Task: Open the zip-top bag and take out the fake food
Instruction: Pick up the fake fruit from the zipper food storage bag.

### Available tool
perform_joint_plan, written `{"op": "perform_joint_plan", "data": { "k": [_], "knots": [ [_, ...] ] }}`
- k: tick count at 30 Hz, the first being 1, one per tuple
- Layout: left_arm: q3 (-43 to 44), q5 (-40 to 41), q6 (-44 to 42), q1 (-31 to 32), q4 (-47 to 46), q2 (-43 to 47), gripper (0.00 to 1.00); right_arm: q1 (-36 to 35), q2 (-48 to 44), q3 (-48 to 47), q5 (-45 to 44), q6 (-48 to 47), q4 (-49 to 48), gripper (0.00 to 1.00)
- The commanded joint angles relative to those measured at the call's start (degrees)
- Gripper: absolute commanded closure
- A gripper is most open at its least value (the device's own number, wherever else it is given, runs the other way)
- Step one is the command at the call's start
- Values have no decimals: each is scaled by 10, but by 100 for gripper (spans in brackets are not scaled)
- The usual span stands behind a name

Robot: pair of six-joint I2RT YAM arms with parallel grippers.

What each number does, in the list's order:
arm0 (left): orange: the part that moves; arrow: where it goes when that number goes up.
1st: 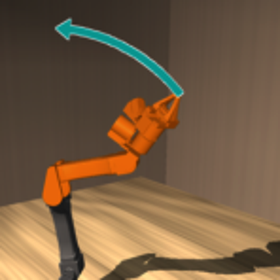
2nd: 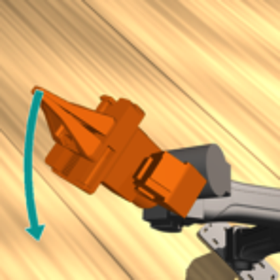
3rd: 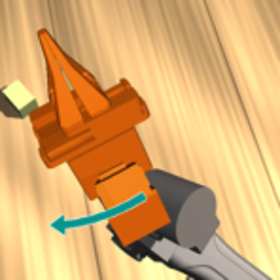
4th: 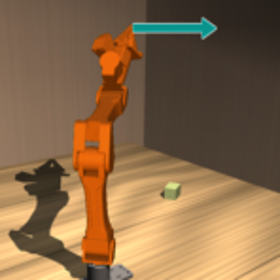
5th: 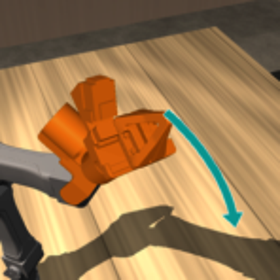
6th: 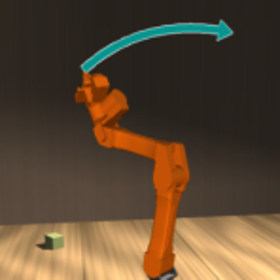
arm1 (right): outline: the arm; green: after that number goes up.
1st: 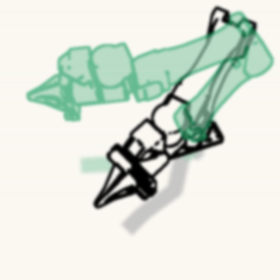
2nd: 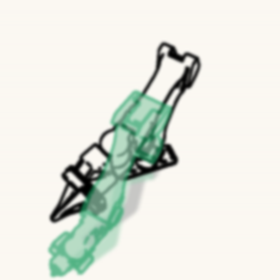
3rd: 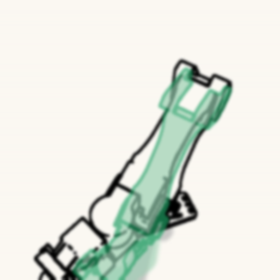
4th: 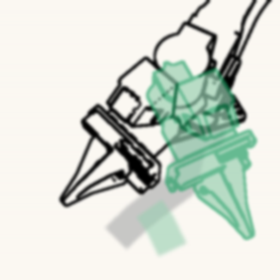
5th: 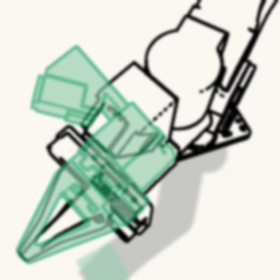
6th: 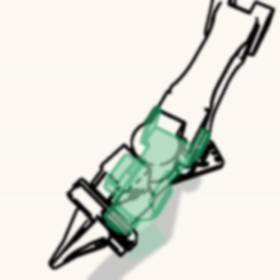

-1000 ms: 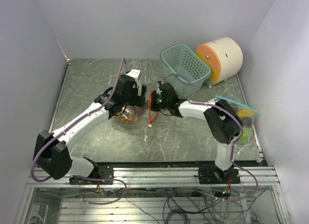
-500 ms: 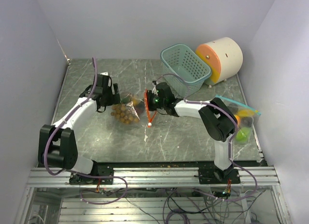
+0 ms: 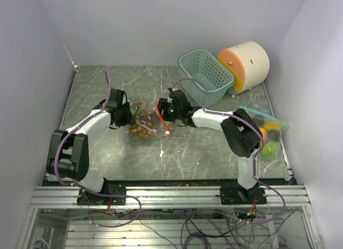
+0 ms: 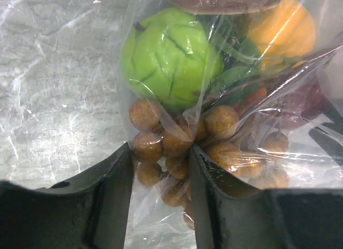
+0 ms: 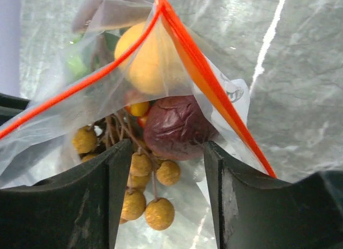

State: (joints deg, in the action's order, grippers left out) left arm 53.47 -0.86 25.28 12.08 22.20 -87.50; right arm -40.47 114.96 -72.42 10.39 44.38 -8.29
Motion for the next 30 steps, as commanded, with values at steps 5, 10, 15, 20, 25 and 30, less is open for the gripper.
{"op": "perform_joint_plan", "data": {
  "k": [5, 10, 15, 20, 25, 30],
  "knots": [
    [-11, -35, -9, -3, -10, -1, 72, -4, 42, -26, -57, -52, 41, 37],
    [-7, -55, -10, -3, -16, -13, 93, -4, 73, -60, -43, -63, 45, 37],
    [-1, -44, -10, -3, -9, -13, 93, -5, 65, -57, -46, -61, 49, 60],
    [1, -37, 7, -3, -4, -15, 93, 1, 26, -46, -62, -62, 81, 81],
    [3, -34, 19, -4, -11, -27, 93, 17, -69, 21, -76, -54, 86, 86],
    [-7, -32, 24, -4, -25, -20, 93, 58, -181, 117, -58, -38, 59, 87]
  ]
}}
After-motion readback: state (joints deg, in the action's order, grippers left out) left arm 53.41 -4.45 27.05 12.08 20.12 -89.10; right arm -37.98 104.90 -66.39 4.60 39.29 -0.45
